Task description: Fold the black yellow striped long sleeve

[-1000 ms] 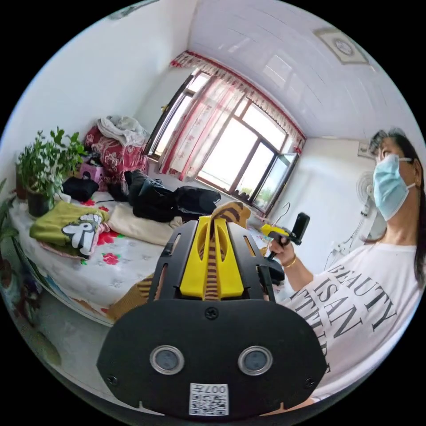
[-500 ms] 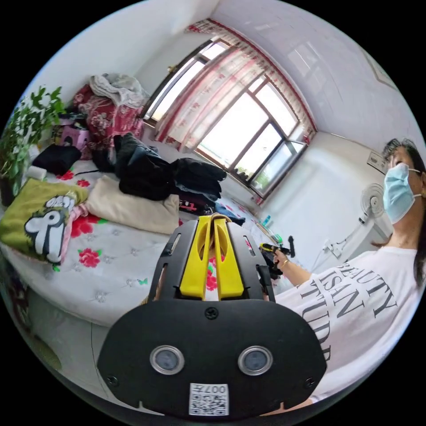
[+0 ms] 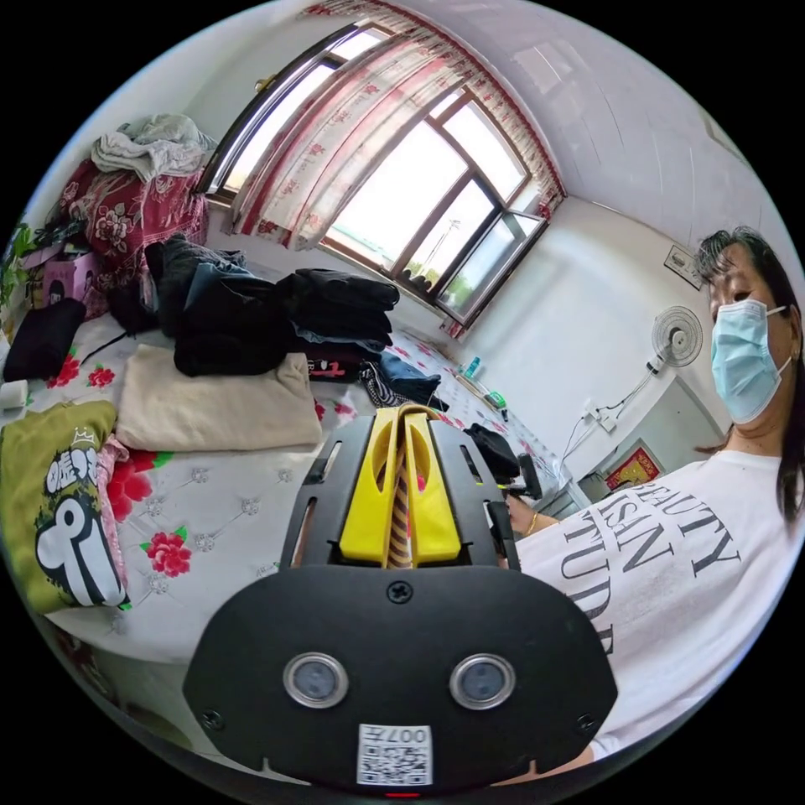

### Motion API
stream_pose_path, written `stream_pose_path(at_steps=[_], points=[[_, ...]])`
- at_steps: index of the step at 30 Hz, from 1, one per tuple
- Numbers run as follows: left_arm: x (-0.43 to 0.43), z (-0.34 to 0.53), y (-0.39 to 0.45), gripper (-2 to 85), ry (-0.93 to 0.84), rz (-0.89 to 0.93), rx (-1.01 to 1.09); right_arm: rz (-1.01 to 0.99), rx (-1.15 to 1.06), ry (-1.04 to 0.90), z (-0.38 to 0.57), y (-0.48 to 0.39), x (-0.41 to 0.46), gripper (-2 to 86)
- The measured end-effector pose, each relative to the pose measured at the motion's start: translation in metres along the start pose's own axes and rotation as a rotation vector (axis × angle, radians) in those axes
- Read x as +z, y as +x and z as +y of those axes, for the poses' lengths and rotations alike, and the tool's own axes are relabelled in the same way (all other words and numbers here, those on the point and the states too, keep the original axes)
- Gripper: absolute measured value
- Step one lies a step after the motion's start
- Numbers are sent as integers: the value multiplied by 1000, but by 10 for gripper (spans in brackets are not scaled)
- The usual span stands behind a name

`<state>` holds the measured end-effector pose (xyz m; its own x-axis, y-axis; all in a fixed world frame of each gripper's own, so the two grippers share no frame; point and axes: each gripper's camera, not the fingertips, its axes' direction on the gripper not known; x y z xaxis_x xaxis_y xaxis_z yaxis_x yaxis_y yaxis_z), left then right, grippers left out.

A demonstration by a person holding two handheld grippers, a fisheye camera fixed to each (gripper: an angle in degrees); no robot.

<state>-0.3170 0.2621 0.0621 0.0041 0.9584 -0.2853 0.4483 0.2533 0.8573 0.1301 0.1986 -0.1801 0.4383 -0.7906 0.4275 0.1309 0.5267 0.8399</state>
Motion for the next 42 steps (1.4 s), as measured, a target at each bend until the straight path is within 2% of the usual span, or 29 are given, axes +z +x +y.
stream_pose_path(at_steps=[6, 7, 8, 9, 11, 13, 16, 18, 21, 23, 25, 26, 28, 32, 36, 40, 42], points=[[6, -14, -49, -10, -32, 11, -41, -40, -131, -423, 13, -53, 155, 96], [7, -16, -58, -10, -47, -5, -49, -11, -137, -428, 17, -58, 160, 75], [7, -17, -62, -10, -57, -14, -48, 108, -182, -355, 26, -68, 157, 34], [9, -19, -70, -10, -77, -40, -43, 125, -205, -396, 33, -72, 160, 22], [12, -21, -83, -10, -113, -91, -44, 47, -167, -426, 36, -70, 155, 9], [13, -26, -100, -10, -145, -145, -59, 89, -130, -315, 37, -70, 121, 3], [2, -39, -110, -9, -127, -236, -34, 176, -97, -61, 36, -83, 23, -1], [-7, -56, -113, -9, -73, -268, 10, 264, -142, 149, 32, -109, -61, -1], [-3, -102, -130, -6, 37, -218, 64, 385, -260, 332, 4, -146, -126, -1], [19, -140, -144, -1, 92, -226, 92, 502, -300, 392, -26, -159, -136, 1], [68, -185, -162, 20, 88, -347, 149, 625, -236, 462, -54, -157, -132, 4], [80, -193, -170, 27, 75, -388, 121, 712, -149, 449, -70, -147, -125, 7], [115, -203, -203, 72, -33, -517, -17, 742, -56, 320, -79, -124, -111, 18], [135, -147, -227, 98, -158, -475, -55, 644, 76, 190, -1, -67, -79, 43], [161, -17, -236, 109, -433, -513, -79, 629, 280, 3, 106, 2, -46, 57], [184, 67, -235, 121, -675, -589, -128, 703, 353, -34, 144, 33, -46, 67], [194, 76, -236, 107, -710, -636, -106, 742, 385, -67, 147, 54, -43, 72]])
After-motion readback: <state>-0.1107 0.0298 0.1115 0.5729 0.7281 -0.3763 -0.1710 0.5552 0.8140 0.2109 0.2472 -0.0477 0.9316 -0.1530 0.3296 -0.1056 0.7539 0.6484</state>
